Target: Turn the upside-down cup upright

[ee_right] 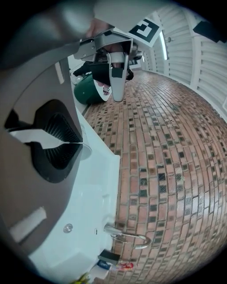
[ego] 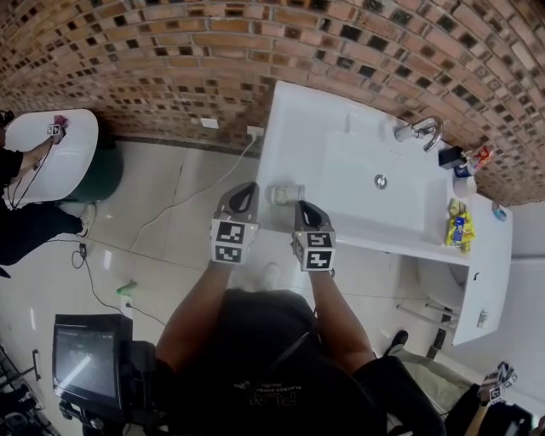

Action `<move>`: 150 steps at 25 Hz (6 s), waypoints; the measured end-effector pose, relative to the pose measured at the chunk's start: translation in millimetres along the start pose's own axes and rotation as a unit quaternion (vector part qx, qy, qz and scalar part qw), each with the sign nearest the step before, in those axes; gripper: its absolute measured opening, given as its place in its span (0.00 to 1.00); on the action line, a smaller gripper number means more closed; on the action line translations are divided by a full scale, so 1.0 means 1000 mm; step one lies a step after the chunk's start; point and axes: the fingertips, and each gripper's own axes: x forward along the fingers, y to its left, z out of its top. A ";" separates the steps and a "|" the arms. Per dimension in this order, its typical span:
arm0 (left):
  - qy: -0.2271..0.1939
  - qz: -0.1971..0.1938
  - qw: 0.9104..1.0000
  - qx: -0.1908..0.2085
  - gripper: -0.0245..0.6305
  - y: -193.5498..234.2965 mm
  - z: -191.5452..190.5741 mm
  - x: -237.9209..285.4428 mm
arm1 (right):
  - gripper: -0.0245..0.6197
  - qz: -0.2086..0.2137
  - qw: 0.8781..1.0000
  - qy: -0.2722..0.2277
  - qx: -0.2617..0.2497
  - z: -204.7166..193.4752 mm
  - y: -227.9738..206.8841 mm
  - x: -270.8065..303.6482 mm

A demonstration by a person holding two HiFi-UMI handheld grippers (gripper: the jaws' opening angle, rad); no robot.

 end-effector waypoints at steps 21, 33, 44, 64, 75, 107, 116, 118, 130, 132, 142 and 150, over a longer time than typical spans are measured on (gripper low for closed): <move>0.002 0.006 1.000 0.000 0.03 0.009 0.003 0.006 | 0.08 -0.010 0.854 0.036 -0.519 -0.002 0.035 0.007; 0.012 0.005 1.000 -0.004 0.03 0.012 -0.005 0.013 | 0.08 -0.009 0.809 0.048 -0.585 -0.007 0.042 0.007; 0.004 0.011 1.000 -0.004 0.03 0.017 0.004 0.008 | 0.21 0.029 0.805 0.051 -0.590 -0.017 0.053 0.001; -0.007 0.006 1.000 0.016 0.03 0.008 0.015 -0.007 | 0.10 -0.043 0.952 -0.040 -0.300 0.056 0.011 -0.033; -0.003 0.005 1.000 -0.025 0.03 0.009 0.000 -0.012 | 0.06 -0.047 0.988 -0.087 -0.120 0.060 -0.007 -0.048; -0.029 0.038 0.999 -0.012 0.03 -0.051 0.001 -0.036 | 0.06 -0.028 0.995 -0.091 -0.031 0.015 -0.037 -0.077; -0.032 0.012 0.999 0.002 0.03 -0.061 -0.005 -0.060 | 0.06 -0.040 0.994 -0.099 -0.032 0.005 -0.020 -0.100; -0.033 0.007 0.999 0.005 0.03 -0.063 -0.006 -0.068 | 0.06 -0.043 0.994 -0.103 -0.020 0.004 -0.014 -0.109; -0.047 -0.019 0.999 0.008 0.03 -0.067 -0.023 -0.147 | 0.06 -0.047 0.990 -0.133 0.002 -0.017 0.050 -0.167; -0.045 -0.028 0.999 0.010 0.03 -0.072 -0.029 -0.160 | 0.06 -0.049 0.989 -0.137 0.006 -0.023 0.060 -0.178; -0.052 -0.050 0.997 0.010 0.03 -0.092 -0.047 -0.225 | 0.06 -0.079 0.988 -0.134 0.012 -0.062 0.101 -0.238; -0.050 -0.058 0.997 0.017 0.03 -0.106 -0.066 -0.259 | 0.06 -0.094 0.986 -0.135 0.007 -0.086 0.119 -0.268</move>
